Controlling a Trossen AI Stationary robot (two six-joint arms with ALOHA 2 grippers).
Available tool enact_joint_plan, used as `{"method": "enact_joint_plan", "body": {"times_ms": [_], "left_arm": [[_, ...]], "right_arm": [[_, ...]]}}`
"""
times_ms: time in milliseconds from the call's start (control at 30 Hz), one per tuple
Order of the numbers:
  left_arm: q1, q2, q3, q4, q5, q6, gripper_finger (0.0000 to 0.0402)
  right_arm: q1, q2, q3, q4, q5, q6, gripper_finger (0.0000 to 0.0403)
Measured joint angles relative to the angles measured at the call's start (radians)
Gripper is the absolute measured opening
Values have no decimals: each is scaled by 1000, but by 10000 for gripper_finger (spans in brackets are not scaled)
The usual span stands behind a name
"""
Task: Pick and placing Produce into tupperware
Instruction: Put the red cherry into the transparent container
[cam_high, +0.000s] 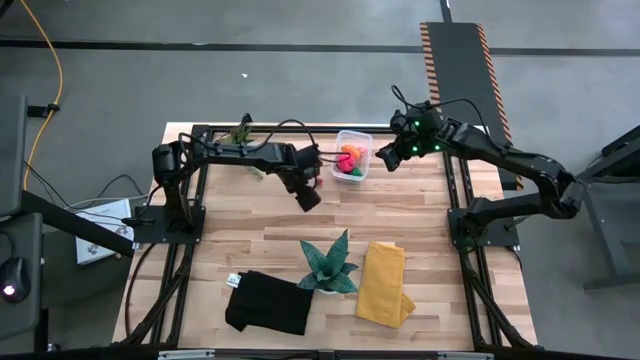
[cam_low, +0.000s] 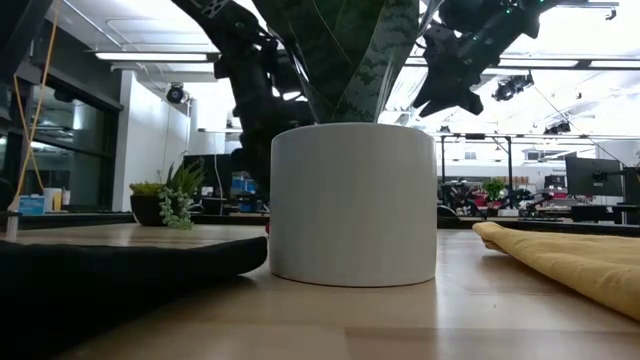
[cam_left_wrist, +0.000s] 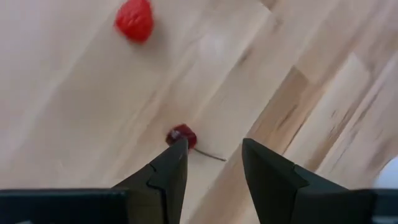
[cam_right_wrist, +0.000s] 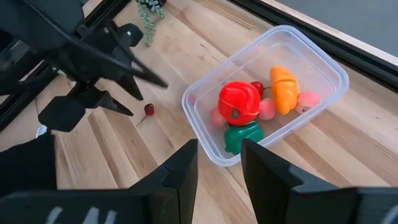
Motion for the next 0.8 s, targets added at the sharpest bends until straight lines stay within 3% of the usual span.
{"method": "enact_joint_plan", "body": {"times_ms": [267,500,800], "left_arm": [[0,0,0,-8,-9,-363,142],[-8,0,0,-57,-96,-476,142],[-9,0,0,-80,-106,-605,143]], "right_arm": [[0,0,0,0,-47,-88,113],[0,0,0,0,-93,-176,113],[-9,0,0,-3,-139,-251,113]]}}
